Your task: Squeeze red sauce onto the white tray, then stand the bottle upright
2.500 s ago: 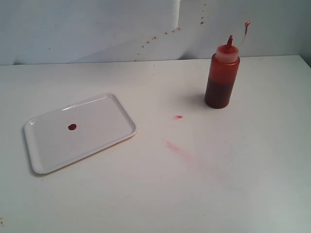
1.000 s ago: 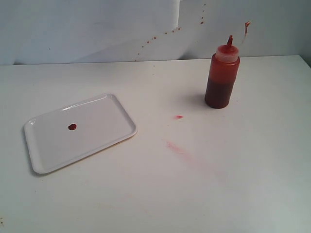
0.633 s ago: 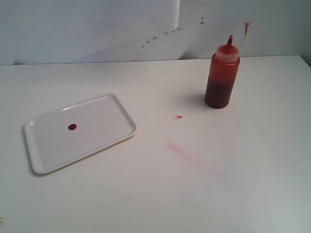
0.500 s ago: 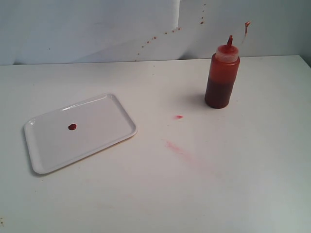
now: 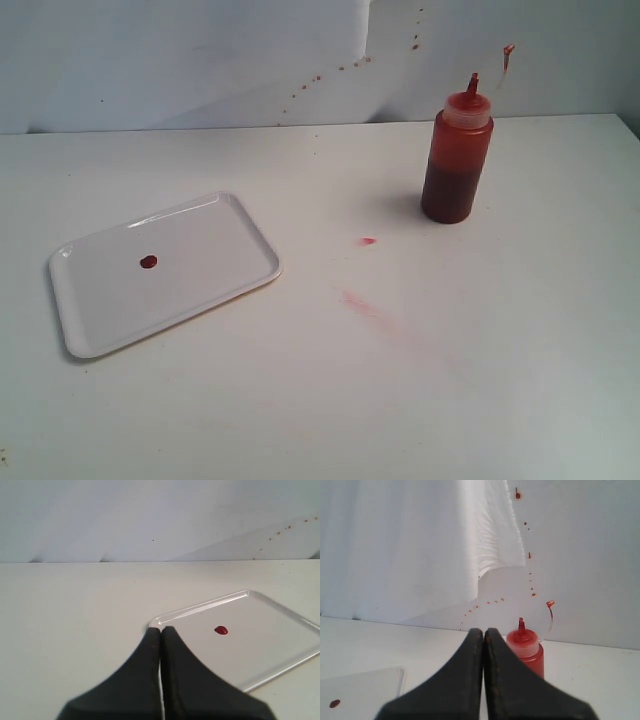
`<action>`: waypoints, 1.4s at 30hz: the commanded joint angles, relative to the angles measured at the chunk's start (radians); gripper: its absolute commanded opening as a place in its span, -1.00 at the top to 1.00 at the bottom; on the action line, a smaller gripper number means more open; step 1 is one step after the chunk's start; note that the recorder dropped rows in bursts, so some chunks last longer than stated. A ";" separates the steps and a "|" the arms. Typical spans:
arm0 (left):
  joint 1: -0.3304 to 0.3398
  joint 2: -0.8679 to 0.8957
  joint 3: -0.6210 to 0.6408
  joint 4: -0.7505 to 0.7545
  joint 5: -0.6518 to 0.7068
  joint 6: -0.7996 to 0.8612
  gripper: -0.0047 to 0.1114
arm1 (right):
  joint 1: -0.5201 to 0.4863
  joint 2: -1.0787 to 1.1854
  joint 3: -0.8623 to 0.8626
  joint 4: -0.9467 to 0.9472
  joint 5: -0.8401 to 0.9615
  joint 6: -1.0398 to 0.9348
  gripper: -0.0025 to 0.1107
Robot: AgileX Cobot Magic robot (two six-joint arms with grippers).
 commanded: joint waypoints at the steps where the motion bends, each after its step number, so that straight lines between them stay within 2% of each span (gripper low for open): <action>1: 0.001 -0.004 0.005 0.003 -0.014 0.001 0.92 | 0.004 -0.005 0.006 0.012 0.006 0.001 0.96; 14: 0.001 -0.004 0.005 0.003 -0.014 0.001 0.92 | 0.038 -0.016 0.006 0.023 -0.123 -0.001 0.96; 22: 0.001 -0.004 0.005 0.003 -0.014 0.001 0.92 | 0.068 -0.369 0.006 -0.170 -0.239 -0.002 0.96; 29: 0.001 -0.004 0.005 0.003 -0.014 0.001 0.92 | 0.068 -0.682 0.006 -0.256 -0.299 0.005 0.96; 34: 0.001 -0.004 0.005 0.003 -0.014 0.001 0.92 | 0.068 -0.803 0.006 -0.275 -0.306 0.005 0.96; 39: 0.001 -0.004 0.005 0.003 -0.014 0.001 0.92 | 0.068 -0.817 0.006 -0.275 -0.303 0.007 0.96; 41: 0.001 -0.004 0.005 0.003 -0.014 0.001 0.92 | 0.068 -0.806 0.006 -0.411 -0.302 0.132 0.96; 42: 0.001 -0.004 0.005 0.003 -0.014 0.001 0.92 | 0.068 -0.806 0.006 -0.594 -0.302 0.263 0.96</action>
